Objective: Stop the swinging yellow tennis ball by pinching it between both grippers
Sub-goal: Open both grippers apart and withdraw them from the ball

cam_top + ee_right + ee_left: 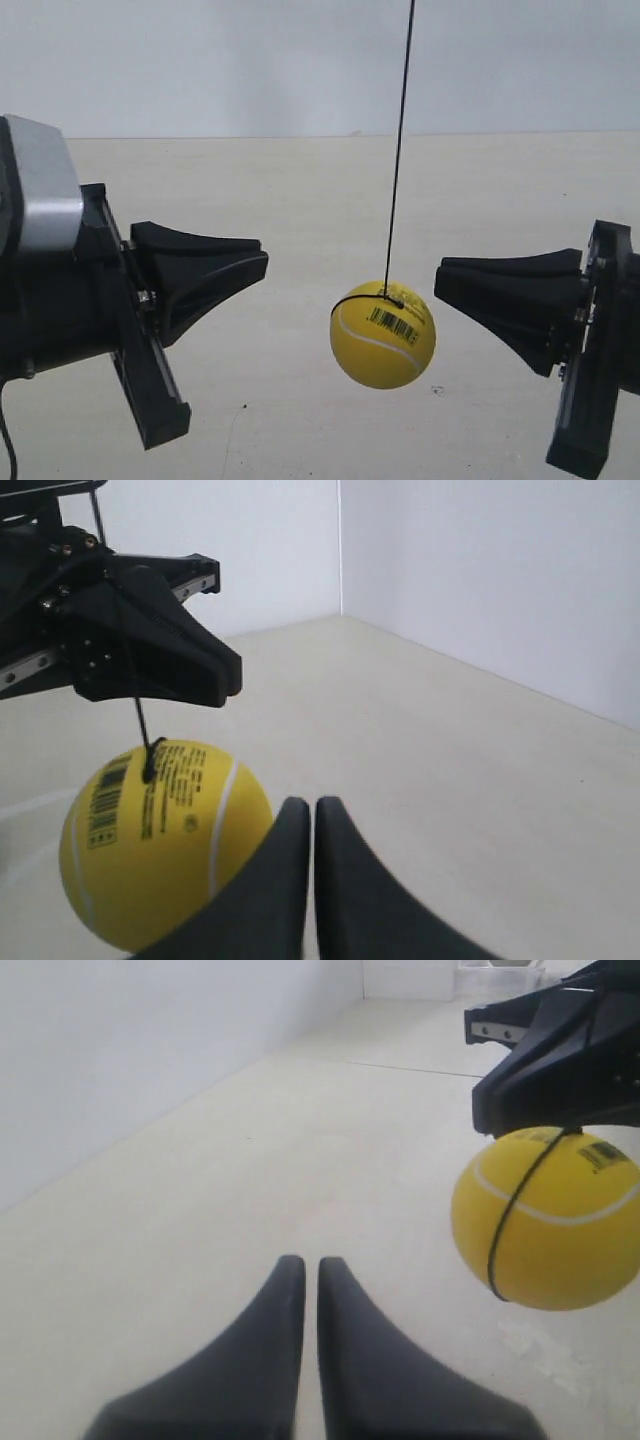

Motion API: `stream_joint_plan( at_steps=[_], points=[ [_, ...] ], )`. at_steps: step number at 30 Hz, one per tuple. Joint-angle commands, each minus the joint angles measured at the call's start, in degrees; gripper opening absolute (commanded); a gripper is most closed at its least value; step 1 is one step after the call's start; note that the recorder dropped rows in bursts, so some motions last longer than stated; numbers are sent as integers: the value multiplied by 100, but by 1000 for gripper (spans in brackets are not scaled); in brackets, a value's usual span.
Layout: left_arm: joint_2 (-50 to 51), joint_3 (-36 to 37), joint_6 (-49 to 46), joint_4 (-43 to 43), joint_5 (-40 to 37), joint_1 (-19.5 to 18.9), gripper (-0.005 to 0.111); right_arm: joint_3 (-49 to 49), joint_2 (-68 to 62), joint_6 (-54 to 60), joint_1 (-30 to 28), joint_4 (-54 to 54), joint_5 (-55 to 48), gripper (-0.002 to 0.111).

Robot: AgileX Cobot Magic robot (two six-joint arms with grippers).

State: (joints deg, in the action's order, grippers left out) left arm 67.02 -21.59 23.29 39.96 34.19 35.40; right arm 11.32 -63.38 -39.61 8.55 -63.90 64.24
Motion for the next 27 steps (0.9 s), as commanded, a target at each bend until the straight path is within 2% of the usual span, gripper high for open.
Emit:
stream_joint_plan(
  at_steps=[1,9,16,27],
  points=[
    [-502,223,-44,-155,-139,41,5,8,681,-182,4,51,-399,0],
    [-1581,643,-44,-609,-150,41,5,-20,2838,-1394,4,51,-2477,0],
    [-2572,910,-21,-810,-168,41,5,-397,4413,-1424,4,670,-3359,0],
    [-4237,946,660,-810,-1338,41,5,-537,5891,-1706,4,952,-4518,0]
  ],
)
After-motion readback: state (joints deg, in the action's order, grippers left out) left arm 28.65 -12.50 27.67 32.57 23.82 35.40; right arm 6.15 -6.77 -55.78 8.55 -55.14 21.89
